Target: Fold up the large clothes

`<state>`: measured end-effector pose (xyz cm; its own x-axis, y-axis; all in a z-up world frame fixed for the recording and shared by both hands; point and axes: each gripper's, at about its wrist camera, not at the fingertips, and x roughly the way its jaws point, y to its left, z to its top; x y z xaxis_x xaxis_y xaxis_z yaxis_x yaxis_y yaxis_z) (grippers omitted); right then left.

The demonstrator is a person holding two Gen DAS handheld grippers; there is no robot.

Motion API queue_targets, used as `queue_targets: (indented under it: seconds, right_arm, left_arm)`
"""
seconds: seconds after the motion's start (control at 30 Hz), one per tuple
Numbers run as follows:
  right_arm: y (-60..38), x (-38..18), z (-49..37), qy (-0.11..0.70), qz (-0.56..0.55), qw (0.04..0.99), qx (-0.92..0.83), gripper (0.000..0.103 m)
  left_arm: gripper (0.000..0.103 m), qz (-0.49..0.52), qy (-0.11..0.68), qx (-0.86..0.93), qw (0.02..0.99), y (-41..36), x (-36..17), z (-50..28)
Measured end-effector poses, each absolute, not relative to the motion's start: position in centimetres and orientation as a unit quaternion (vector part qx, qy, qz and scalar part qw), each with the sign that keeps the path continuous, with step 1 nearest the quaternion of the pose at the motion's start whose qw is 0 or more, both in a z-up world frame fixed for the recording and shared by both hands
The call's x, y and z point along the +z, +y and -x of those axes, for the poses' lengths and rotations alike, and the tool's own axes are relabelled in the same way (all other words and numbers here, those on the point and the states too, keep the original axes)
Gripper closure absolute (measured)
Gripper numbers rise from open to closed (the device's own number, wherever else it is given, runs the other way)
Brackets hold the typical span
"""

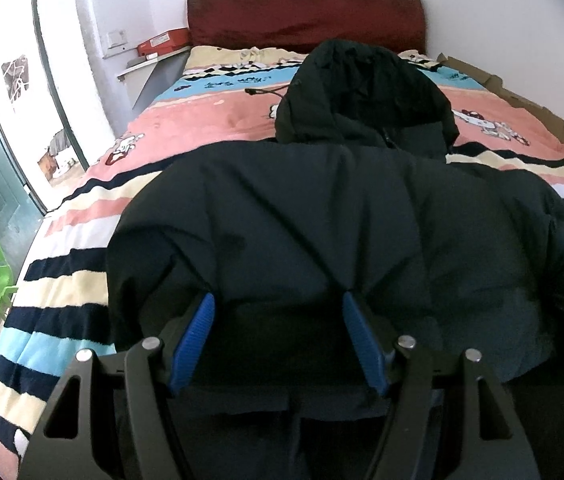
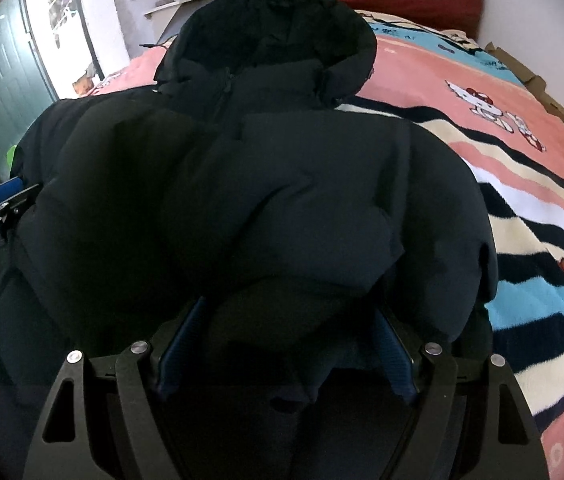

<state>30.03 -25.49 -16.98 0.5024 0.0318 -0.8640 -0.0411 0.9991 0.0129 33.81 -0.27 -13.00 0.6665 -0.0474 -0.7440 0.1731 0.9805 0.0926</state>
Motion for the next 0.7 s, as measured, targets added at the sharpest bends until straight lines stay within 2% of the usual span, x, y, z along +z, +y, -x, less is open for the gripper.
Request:
queue_targets:
  seconds: [0.7]
  right_arm:
    - [-25.0, -15.1, -25.3, 0.513, 0.019, 0.858, 0.003, 0.024]
  left_arm:
    - [0.038, -0.088, 0.402, -0.056, 0.910, 0.5, -11.1, -30.1]
